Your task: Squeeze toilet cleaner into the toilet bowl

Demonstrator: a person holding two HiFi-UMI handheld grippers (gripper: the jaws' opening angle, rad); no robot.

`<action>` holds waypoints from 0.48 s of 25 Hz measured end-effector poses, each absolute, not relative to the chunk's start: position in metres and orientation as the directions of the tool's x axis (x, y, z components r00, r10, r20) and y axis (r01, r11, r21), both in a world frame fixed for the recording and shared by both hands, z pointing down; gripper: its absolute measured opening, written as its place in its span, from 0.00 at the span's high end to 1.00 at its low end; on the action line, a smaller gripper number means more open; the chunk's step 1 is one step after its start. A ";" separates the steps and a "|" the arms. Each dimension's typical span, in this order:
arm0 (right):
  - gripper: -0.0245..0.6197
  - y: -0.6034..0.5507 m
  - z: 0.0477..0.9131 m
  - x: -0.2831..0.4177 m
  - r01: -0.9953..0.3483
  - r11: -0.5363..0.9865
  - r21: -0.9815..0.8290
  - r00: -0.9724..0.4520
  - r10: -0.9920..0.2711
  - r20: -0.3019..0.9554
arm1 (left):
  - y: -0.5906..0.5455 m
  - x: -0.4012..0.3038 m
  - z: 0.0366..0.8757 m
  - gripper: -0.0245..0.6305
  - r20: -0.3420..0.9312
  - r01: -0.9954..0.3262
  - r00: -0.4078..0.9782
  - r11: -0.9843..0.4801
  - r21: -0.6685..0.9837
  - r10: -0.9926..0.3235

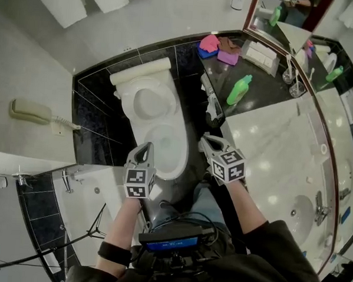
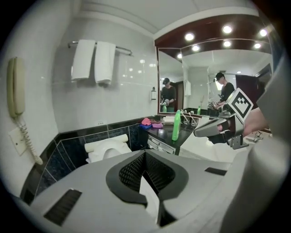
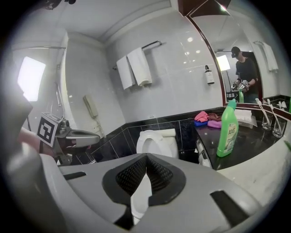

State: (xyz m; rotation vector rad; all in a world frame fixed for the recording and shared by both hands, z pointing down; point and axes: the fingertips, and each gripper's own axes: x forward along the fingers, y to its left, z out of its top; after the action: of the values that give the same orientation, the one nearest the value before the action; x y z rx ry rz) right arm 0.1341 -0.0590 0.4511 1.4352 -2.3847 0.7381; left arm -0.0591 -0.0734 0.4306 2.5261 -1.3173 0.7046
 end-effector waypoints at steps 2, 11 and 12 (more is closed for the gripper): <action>0.96 -0.052 0.448 0.115 -0.870 0.403 -0.284 -0.493 -0.736 0.464 | -0.065 -0.083 0.426 0.96 0.499 -0.830 0.467 -0.556 -0.036 -0.730; 0.96 -0.030 0.442 0.055 -0.850 0.429 -0.305 -0.526 -0.719 0.455 | -0.037 -0.169 0.413 0.96 0.476 -0.882 0.395 -0.469 -0.042 -0.785; 0.96 -0.028 0.442 0.050 -0.850 0.434 -0.299 -0.527 -0.716 0.457 | -0.035 -0.174 0.411 0.96 0.472 -0.886 0.389 -0.462 -0.043 -0.791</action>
State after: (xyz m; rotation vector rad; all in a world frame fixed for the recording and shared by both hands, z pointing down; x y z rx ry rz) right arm 0.0505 -0.0277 0.4417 1.3581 -2.4276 0.7334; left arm -0.1744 -0.0352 0.4110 2.4314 -1.4929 0.6442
